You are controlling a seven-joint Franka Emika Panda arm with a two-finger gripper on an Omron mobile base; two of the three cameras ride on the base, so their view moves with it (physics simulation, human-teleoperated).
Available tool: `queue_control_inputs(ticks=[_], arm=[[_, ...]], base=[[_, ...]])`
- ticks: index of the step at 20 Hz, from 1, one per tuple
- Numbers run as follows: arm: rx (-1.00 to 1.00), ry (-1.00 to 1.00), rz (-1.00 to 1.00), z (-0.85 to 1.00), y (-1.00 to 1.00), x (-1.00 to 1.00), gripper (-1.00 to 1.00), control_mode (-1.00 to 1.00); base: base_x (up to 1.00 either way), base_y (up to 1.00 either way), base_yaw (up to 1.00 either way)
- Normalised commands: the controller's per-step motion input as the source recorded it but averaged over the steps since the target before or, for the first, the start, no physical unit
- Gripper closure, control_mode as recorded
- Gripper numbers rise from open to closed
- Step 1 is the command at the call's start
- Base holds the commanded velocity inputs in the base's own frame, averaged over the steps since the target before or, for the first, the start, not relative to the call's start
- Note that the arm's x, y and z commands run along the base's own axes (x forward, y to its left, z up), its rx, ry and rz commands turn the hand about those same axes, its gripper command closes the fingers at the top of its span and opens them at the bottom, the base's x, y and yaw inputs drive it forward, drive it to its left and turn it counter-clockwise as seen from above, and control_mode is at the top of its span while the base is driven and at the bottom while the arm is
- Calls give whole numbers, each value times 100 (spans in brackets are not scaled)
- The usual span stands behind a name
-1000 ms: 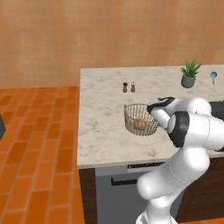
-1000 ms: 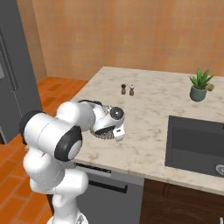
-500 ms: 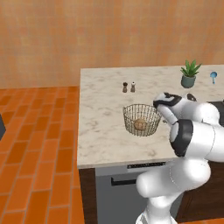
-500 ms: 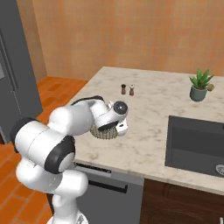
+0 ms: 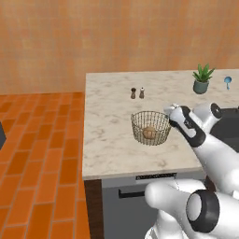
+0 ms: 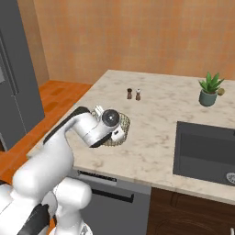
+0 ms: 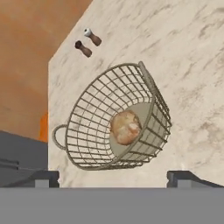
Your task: Open the cabinet, pick up the bread from the cabinet and place it in the basket. Then move the basket to the dining counter.
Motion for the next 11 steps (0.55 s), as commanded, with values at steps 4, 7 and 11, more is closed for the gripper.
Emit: queue_control_inputs(ticks=[4, 7, 11], arm=[[-13, -9, 11, 85, 62, -84, -100, -100], [-14, -19, 12, 100, 25, -86, -100, -100], [-5, -28, 14, 100, -6, -100, -100, -100]], base=[[0, 0, 0], [0, 0, 0], [0, 0, 0]])
